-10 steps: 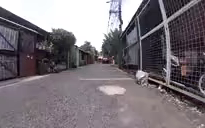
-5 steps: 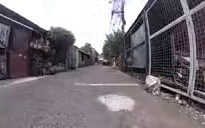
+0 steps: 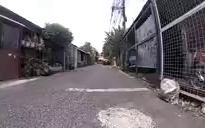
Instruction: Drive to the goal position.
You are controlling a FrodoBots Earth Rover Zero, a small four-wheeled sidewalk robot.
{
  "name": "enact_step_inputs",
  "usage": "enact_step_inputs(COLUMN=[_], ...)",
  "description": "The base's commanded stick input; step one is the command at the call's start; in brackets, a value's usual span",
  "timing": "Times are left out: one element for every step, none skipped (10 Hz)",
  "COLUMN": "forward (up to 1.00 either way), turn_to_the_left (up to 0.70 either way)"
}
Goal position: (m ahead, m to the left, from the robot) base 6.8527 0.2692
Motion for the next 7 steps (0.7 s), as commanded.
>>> enact_step_inputs(forward=[1.00, 1.00, 1.00, 1.00, 1.00, 1.00, 1.00], turn_to_the_left=[0.00, 0.00, 0.00, 0.00, 0.00, 0.00, 0.00])
